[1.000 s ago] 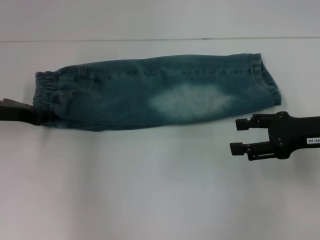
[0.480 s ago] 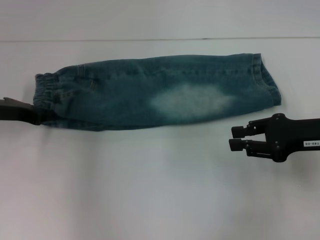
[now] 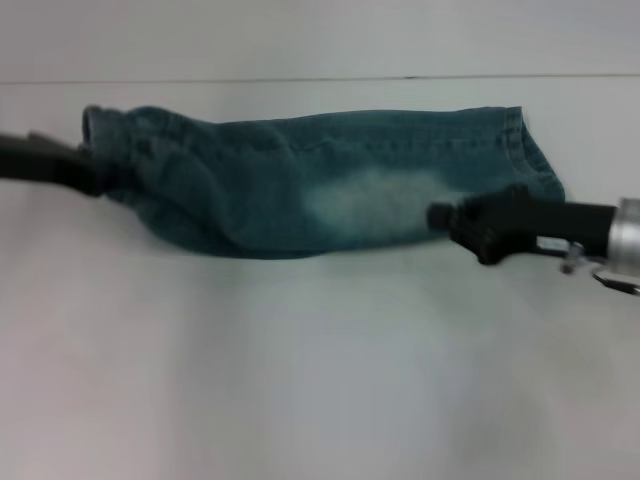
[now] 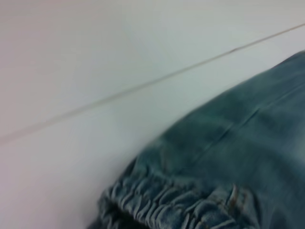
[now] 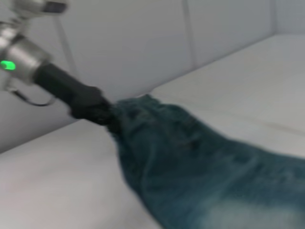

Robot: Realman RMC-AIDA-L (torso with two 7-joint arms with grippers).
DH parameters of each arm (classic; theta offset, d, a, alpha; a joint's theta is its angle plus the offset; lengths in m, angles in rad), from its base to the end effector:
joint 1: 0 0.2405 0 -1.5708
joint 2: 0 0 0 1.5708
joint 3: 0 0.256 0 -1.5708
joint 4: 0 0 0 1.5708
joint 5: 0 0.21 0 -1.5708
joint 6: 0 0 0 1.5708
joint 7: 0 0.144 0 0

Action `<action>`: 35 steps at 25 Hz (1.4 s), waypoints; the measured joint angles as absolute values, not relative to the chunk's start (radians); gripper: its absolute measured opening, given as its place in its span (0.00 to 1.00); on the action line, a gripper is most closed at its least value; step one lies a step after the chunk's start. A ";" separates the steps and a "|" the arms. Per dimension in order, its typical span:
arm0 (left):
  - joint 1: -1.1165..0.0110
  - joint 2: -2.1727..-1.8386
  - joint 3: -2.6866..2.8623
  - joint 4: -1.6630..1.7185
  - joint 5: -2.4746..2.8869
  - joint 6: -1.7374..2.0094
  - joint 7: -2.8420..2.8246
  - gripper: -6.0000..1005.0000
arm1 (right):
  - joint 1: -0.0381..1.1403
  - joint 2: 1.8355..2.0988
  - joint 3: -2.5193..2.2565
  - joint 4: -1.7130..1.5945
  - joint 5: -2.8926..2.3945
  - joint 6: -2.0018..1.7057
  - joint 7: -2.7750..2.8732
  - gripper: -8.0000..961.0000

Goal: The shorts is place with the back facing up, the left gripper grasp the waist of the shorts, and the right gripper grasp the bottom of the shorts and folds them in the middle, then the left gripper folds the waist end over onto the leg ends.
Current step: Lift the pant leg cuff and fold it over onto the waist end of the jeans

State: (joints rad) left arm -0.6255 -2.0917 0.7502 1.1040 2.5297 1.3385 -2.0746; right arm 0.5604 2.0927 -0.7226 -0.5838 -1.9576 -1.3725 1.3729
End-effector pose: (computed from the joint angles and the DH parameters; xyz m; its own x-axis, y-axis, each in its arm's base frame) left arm -0.2551 0.3961 0.0651 0.7551 0.6216 0.2084 0.6257 -0.5883 -0.5123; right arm 0.2639 0.3493 -0.0193 0.7770 -0.3708 -0.5087 -0.5309 -0.8202 -0.2131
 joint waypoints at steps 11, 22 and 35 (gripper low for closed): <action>-0.814 -2.090 0.753 1.188 2.478 1.470 -2.152 0.12 | 0.718 2.106 -0.714 -0.117 -1.357 -0.970 0.776 0.04; -0.959 -2.069 0.757 1.191 2.475 1.532 -2.155 0.12 | 0.908 2.116 -0.698 0.031 -1.238 -0.754 0.612 0.04; -1.021 -2.062 0.759 1.196 2.474 1.545 -2.155 0.12 | 1.043 2.121 -0.532 0.238 -1.454 -0.732 0.612 0.03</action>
State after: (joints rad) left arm -1.0208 -2.0616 0.7593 1.1956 2.4742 1.5446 -2.1551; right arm 1.0433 2.1214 -0.5318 0.2382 -1.4537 -0.7320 0.6115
